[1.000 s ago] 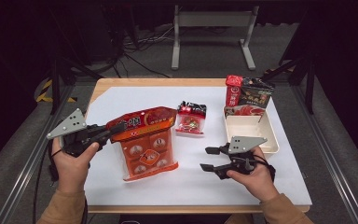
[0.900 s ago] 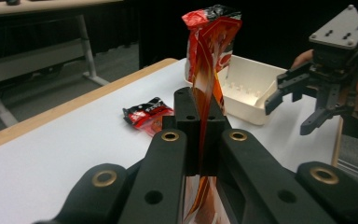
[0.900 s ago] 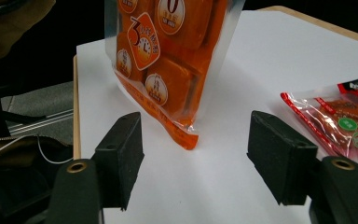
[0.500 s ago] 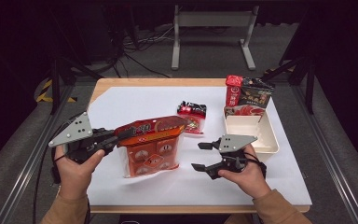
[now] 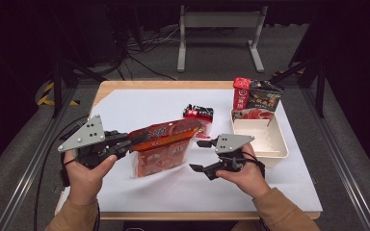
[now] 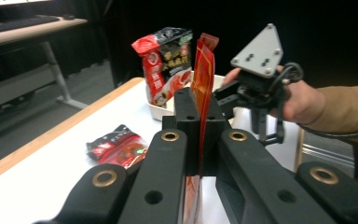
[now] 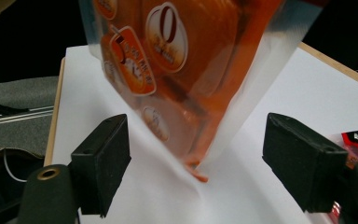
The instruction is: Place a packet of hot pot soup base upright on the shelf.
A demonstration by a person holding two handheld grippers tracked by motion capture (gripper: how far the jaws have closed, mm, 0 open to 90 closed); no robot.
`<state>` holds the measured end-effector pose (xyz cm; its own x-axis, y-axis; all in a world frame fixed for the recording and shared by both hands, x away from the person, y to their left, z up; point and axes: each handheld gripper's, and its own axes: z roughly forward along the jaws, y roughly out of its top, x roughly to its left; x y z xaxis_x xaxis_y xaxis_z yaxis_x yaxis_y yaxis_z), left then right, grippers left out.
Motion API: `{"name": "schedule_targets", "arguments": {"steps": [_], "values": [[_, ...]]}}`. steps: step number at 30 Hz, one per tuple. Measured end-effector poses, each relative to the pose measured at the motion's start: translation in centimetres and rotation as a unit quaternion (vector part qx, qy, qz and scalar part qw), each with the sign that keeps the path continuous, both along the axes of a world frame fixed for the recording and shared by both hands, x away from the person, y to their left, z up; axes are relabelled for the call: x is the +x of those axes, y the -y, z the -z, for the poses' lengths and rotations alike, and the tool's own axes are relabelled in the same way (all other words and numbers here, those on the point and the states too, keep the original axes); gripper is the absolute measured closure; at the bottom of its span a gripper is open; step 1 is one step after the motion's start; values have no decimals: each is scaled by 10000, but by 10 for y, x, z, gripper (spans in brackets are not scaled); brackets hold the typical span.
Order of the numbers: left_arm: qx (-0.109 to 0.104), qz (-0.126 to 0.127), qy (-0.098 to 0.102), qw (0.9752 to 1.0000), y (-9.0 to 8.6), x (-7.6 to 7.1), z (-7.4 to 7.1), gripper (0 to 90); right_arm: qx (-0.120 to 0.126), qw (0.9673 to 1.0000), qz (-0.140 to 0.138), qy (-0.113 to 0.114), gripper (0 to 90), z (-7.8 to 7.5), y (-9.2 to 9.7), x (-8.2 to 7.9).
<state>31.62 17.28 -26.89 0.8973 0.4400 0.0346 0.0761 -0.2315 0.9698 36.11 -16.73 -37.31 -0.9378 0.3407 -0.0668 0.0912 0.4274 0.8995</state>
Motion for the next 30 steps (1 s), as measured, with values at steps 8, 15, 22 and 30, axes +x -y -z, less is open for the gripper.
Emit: {"name": "schedule_targets", "arguments": {"steps": [8, 15, 22, 30], "values": [[26, 248, -62, 9997, 22, 4, -5, 900, 251, 9990, -322, 194, 210, 3, -9, -1], [15, 367, -58, 9993, 30, 6, -7, 900, 360, 9986, -330, 205, 205, 5, -7, 2], [13, 453, -15, 9990, 38, 8, -7, 900, 535, 9973, -443, 218, 236, 14, -6, 9], [-37, 416, -120, 9991, 39, 10, -2, 900, 439, 9964, -725, 70, 585, 15, -10, 5]]}}
